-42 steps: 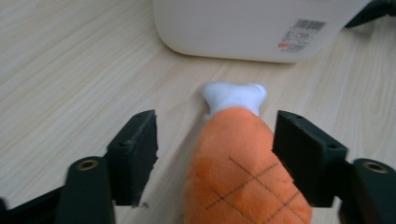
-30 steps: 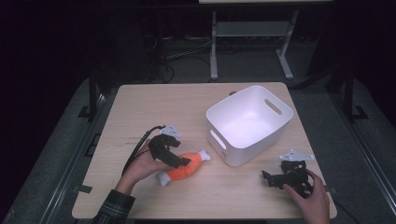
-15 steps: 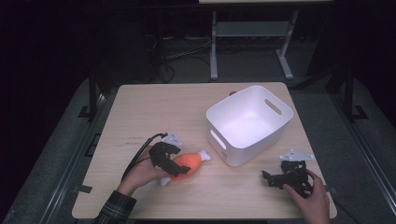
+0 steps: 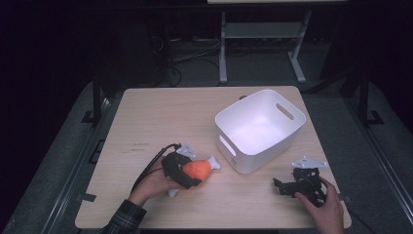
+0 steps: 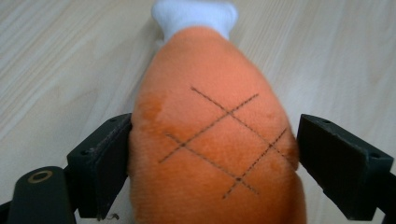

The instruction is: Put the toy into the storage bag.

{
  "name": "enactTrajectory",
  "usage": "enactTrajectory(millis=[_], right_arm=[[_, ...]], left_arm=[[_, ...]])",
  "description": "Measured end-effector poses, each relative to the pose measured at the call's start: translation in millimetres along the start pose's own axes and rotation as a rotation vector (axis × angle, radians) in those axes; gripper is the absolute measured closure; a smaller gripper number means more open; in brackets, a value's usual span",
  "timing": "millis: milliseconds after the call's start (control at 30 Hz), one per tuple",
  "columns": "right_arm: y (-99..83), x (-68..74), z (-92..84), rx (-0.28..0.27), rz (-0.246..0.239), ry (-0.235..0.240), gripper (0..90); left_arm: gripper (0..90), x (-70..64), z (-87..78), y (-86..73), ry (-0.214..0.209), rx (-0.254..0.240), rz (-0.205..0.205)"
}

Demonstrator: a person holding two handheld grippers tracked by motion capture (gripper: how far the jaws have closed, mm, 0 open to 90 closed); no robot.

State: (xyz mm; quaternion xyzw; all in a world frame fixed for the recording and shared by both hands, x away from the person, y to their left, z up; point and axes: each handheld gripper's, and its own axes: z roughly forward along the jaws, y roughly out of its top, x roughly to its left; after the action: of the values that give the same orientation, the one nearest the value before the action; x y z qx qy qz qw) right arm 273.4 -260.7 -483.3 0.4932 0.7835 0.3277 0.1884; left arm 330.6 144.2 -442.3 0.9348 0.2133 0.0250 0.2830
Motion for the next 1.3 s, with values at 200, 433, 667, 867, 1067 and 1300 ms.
enactTrajectory(millis=[200,433,667,867,1067,1300], right_arm=[[0.0,0.0,0.0,0.000,0.000,0.000,0.2],[0.0,0.0,0.0,0.000,0.000,0.000,0.2],[0.0,0.0,0.0,0.000,0.000,0.000,0.2],[0.0,0.0,0.0,0.000,0.000,0.000,0.2],[0.0,0.0,0.0,0.000,0.000,0.000,0.2],[0.0,0.0,0.0,0.000,0.000,0.000,0.2]], left_arm=[[12.4,1.0,1.1,-1.6,-0.001,0.000,-0.003],[12.4,-0.1,6.8,-2.6,0.020,0.018,0.001],[12.5,-0.1,10.7,-3.0,0.043,0.057,0.023],[13.6,1.2,10.7,-3.0,0.040,0.057,0.016],[16.2,2.8,9.3,-3.3,0.035,0.048,0.009],[20.4,3.8,6.8,-4.4,0.026,0.034,0.005]])
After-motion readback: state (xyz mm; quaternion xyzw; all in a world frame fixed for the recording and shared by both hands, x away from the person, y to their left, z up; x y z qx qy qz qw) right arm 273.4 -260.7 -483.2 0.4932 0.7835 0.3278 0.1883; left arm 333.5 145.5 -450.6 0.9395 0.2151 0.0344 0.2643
